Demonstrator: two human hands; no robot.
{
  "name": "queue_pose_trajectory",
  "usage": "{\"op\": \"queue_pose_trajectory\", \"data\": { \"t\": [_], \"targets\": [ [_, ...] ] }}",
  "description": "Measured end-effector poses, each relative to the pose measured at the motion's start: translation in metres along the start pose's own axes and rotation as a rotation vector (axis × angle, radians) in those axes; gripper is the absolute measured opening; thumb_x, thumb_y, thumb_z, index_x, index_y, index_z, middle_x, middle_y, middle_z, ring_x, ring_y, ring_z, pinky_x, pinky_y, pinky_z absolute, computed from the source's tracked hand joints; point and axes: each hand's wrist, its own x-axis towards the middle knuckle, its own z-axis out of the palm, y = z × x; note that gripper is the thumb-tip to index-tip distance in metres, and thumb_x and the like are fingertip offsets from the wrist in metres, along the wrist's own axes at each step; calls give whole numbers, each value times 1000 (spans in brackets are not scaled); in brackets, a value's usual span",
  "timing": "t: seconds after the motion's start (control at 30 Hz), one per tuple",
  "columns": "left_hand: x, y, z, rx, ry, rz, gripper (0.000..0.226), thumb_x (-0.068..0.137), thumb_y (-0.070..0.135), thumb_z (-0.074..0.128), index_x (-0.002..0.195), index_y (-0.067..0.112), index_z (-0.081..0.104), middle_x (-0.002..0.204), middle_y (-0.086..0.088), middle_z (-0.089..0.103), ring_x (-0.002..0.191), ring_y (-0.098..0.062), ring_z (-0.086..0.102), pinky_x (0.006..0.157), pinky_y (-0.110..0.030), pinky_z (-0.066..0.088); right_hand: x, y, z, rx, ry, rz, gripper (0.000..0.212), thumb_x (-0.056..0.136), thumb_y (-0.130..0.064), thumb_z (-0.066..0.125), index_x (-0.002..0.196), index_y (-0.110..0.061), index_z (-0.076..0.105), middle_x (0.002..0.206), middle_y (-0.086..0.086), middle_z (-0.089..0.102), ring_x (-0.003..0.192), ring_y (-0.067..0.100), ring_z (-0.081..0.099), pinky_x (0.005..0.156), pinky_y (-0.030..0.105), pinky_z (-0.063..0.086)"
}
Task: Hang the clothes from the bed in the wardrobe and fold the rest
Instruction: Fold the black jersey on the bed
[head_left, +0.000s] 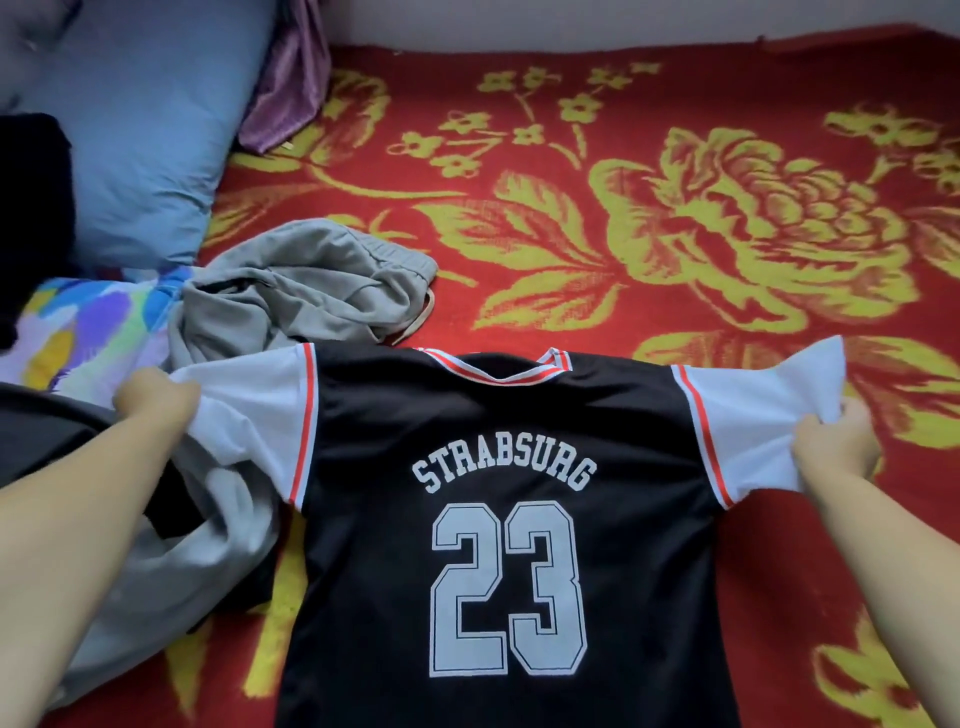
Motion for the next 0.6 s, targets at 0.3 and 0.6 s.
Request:
{"op": "queue_pose_trajectory", "data": {
  "t": [0.3, 0.6],
  "targets": [
    [-87, 90, 20, -677, -604, 103, 16, 89, 27, 59, 84, 13, 52, 76, -13, 55, 68, -25, 56, 48, -26, 49, -70, -46, 47, -129, -483, -450, 41, 90, -21, 61, 129, -11, 50, 100, 17, 63, 89, 33, 61, 72, 34, 41],
    [-56, 135, 84, -303, -177, 515, 22, 90, 17, 52, 105, 7, 65, 105, -13, 68, 101, -32, 61, 87, -37, 47, -9, -84, 106, -164, -270, -639, 26, 95, -10, 47, 110, -8, 67, 104, 11, 68, 99, 28, 62, 80, 33, 43]
  ]
}}
